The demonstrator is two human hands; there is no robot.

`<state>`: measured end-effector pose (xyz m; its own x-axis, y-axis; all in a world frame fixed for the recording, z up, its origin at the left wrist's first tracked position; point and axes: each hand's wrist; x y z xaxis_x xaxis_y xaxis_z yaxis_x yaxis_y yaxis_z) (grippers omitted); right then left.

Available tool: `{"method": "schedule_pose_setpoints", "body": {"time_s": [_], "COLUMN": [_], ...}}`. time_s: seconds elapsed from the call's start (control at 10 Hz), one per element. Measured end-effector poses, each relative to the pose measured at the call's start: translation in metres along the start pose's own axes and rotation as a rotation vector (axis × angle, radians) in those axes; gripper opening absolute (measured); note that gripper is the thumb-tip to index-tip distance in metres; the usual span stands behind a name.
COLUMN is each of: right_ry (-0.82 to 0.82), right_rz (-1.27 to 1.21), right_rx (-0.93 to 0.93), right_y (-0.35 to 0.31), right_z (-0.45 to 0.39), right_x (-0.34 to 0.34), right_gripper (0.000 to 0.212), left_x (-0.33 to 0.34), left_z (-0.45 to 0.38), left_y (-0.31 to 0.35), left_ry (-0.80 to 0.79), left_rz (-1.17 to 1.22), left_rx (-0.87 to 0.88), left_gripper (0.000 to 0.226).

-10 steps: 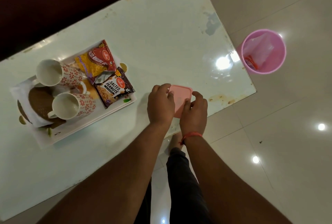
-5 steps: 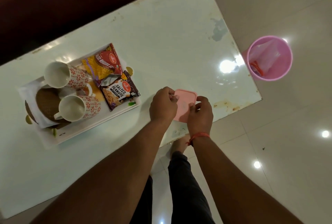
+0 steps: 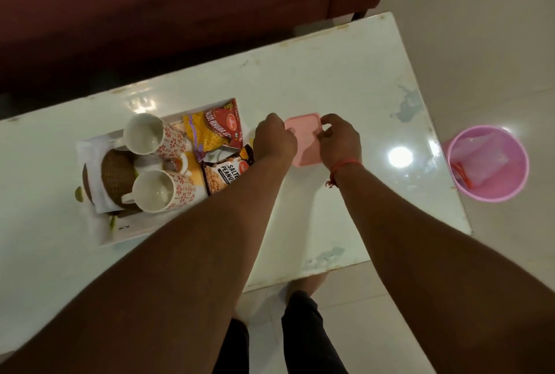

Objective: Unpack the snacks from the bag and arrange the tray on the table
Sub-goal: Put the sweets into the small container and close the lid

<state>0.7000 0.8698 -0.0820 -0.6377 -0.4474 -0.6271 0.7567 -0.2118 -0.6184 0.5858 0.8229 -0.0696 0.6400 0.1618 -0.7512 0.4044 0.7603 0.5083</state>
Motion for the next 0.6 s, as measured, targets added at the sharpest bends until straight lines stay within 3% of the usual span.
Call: {"method": "schedule_pose_setpoints", "body": {"time_s": [0.4,0.5,0.6], "right_ry": [-0.078,-0.021,0.09], "right_rz": [0.038,0.084,0.323], "right_rx": [-0.011,-0.08,-0.275], "right_y": [-0.004,-0.005,-0.011], "right_z": [-0.007,-0.004,0.011], "right_x": [-0.002,-0.008,-0.015], "right_gripper": [0.031,0.04,0.049], "left_x": [-0.007,-0.02,-0.043], "left_z": [-0.004,0.003,0.015], "left_y": [-0.005,-0.008,-0.019], "left_ry": [-0.005,0.073,0.195], "left_rz": [-0.068,-0.169,-0.354], "left_rx": [0.055,0.173,0.426], "left_gripper": [0.034,0.038,0.036]}}
Point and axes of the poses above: each hand's wrist, its own z-axis away from the middle knuckle, its own x-axis out of the palm, y = z × x, and after that the axes turned 3 degrees about x, right-handed
